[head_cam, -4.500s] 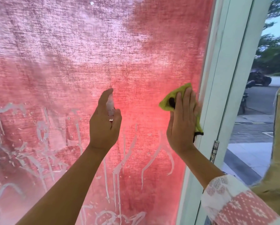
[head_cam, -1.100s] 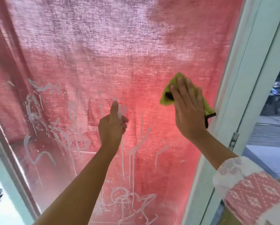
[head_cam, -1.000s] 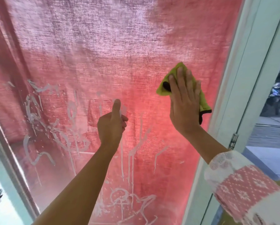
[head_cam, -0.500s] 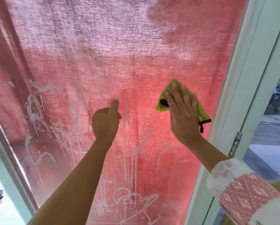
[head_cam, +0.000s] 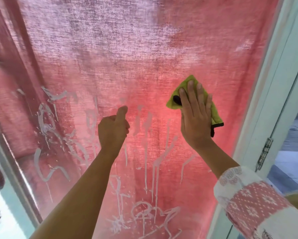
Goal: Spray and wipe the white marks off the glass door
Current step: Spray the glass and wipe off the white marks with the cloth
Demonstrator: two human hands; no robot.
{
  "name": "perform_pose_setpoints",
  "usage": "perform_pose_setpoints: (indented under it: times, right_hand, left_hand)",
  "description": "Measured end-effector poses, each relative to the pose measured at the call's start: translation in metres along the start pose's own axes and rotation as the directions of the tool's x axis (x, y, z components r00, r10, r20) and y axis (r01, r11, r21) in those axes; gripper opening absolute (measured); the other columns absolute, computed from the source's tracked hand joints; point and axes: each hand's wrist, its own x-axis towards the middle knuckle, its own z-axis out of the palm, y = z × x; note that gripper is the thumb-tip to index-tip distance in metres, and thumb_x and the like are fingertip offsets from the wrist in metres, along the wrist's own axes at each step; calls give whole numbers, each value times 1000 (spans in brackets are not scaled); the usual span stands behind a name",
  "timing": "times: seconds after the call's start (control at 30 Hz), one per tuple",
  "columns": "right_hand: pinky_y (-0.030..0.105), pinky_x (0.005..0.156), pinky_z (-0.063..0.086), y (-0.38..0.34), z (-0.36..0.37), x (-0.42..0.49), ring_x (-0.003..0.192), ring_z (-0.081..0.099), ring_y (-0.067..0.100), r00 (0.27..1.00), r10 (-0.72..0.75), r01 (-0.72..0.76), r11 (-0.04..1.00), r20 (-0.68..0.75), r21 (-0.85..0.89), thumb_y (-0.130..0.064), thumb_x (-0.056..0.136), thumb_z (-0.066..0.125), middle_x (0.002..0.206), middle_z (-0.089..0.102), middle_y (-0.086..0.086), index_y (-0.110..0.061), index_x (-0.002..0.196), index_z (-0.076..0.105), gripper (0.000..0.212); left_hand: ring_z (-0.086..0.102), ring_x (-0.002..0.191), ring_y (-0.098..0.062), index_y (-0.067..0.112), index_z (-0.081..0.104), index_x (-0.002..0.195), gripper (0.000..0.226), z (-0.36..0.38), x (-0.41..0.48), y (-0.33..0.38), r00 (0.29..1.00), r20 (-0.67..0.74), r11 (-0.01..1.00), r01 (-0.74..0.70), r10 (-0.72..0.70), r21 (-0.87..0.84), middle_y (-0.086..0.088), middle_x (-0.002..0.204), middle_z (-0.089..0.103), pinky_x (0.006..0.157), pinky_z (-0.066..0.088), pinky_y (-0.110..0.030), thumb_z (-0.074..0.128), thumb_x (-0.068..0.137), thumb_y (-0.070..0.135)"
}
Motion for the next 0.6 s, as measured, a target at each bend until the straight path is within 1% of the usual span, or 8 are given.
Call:
perform_pose_setpoints:
  times: [0.1,0.17,0.23,0.33,0.37,0.43,0.5,0.6]
  right_hand:
    - [54,117,10,-2,-5,0,144,16,30,999,9,-10,999,43,35,-8,101,38,152,29,15,-7,144,34,44]
    - [54,117,9,-10,-4,7,144,17,34,998,55,-55,998,19,37,-9,101,36,152,28,17,-6,144,34,43]
    - [55,117,8,-23,1,17,143,18,38,993,113,-112,993,-27,47,-6,101,38,152,28,20,-3,144,34,44]
    - [54,117,7,-39,9,22,143,17,40,983,172,-170,985,-58,35,-1,98,44,152,27,23,-1,144,33,47]
    - [54,117,8,-40,11,18,143,17,39,986,156,-155,988,-51,18,1,97,46,151,28,22,-2,145,33,49]
    - [55,117,11,-39,13,6,143,18,36,997,80,-80,997,-5,-11,2,95,50,152,28,19,-4,145,32,54]
    - [55,117,11,-36,11,-4,144,15,33,998,35,-35,999,43,-2,2,94,52,153,26,16,-6,145,30,56]
    - [53,118,6,-41,9,4,145,9,29,997,67,-67,998,40,10,-1,97,45,154,24,16,-8,146,27,53]
  left_hand:
    - [51,47,-21,15,57,41,58,-14,2,-6,999,-2,999,39,-39,-26,-2,45,56,62,45,-37,57,84,53]
    - [52,47,-20,11,59,46,60,-20,6,0,999,13,998,50,-49,-41,-4,48,58,61,45,-35,58,83,58]
    - [52,47,-20,10,60,47,62,-22,11,11,999,34,998,32,-30,-49,-7,51,60,59,45,-34,58,83,61]
    - [50,43,-17,10,59,47,57,-22,15,16,999,34,997,14,-11,-76,-4,48,58,56,40,-31,56,86,51]
    - [48,42,-16,11,58,46,55,-23,14,13,999,28,995,27,-24,-95,-2,46,56,54,39,-30,55,88,47]
    - [45,39,-16,10,56,47,55,-27,10,3,997,13,988,76,-75,-134,-2,45,52,51,38,-30,53,91,43]
    - [44,39,-16,8,56,49,55,-33,8,-5,992,18,979,126,-124,-159,-5,47,52,48,37,-29,53,91,44]
    - [45,38,-15,5,58,54,59,-41,15,1,991,54,980,133,-126,-151,-4,46,53,44,38,-27,57,88,53]
